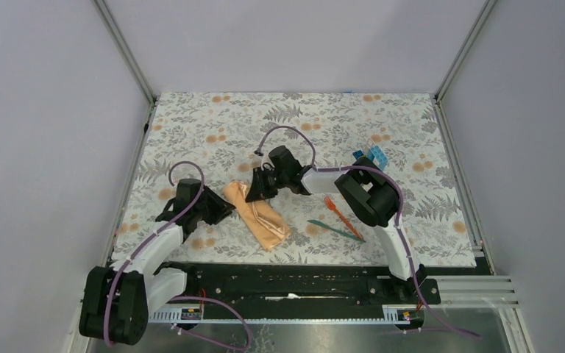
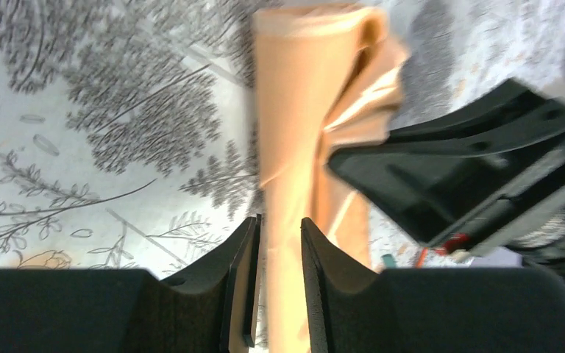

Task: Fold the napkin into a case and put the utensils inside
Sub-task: Fold the 2/3-rectangle-folded napkin at the center of the board.

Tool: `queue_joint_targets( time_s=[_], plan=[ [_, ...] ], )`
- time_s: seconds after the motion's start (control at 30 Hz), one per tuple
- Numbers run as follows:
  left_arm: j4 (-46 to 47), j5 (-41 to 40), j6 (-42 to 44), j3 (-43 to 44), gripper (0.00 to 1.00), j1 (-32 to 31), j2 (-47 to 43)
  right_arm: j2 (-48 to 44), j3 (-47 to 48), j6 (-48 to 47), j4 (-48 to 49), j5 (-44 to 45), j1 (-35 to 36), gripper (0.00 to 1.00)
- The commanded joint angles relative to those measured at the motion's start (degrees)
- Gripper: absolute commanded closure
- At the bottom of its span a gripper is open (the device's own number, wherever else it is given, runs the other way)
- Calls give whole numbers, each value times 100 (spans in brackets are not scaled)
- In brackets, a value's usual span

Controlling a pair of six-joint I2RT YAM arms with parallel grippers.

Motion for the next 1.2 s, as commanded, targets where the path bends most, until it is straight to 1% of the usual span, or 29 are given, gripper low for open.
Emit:
queue_joint_targets(
  time_s=[0.0, 0.13, 0.2, 0.33, 0.53, 0.57, 0.67, 0.73, 0.77, 0.8, 0.87, 0.93, 1.0, 1.03, 1.07, 1.1, 1.13, 1.17],
  plan=[
    [-328, 313, 431, 674, 69, 227, -91, -158, -227, -123, 425, -397, -14, 77],
    [-26, 471, 521, 939, 72, 268, 463, -259, -91, -199, 340, -421, -17, 72],
    [76, 361, 587, 1070, 75, 277, 689, -287, 1, -232, 304, -401, -15, 69],
    [-42, 118, 874, 1518, 79, 286, 1061, -274, 244, -334, 71, -268, -17, 62],
    [-70, 63, 965, 1603, 81, 281, 1169, -246, 629, -547, -311, -114, -3, 58],
    [-88, 23, 982, 1582, 82, 281, 1167, -236, 677, -587, -384, -101, 1, 56],
    [-139, -93, 1031, 1535, 82, 283, 1184, -232, 822, -751, -655, -76, 37, 53],
    [-137, -181, 1039, 1505, 83, 284, 1205, -245, 904, -948, -877, 93, 100, 51],
    [-131, -210, 1045, 1505, 83, 289, 1230, -208, 1003, -1055, -1071, 227, 144, 52],
    [-127, -226, 1049, 1507, 83, 294, 1255, -149, 1134, -1182, -1286, 340, 180, 56],
    [-110, -155, 1049, 1548, 84, 347, 1284, -55, 1317, -1412, -1628, 547, 266, 69],
    [-118, 40, 1049, 1627, 84, 473, 1323, -67, 1354, -1686, -1940, 830, 374, 73],
    [-64, 414, 997, 1674, 81, 742, 1383, -115, 1369, -2077, -2130, 1317, 600, 79],
    [14, 632, 944, 1675, 76, 899, 1450, -139, 1353, -2238, -2143, 1496, 674, 84],
    [104, 862, 888, 1701, 68, 1005, 1556, -158, 1301, -2339, -2089, 1600, 725, 88],
    [153, 1091, 862, 1765, 63, 1030, 1699, -180, 1231, -2386, -1998, 1633, 744, 96],
    [225, 1353, 840, 1852, 57, 1143, 1863, -200, 1141, -2408, -1880, 1655, 748, 100],
    [307, 1576, 795, 1925, 53, 1166, 2003, -210, 1061, -2454, -1771, 1661, 745, 100]
  ],
)
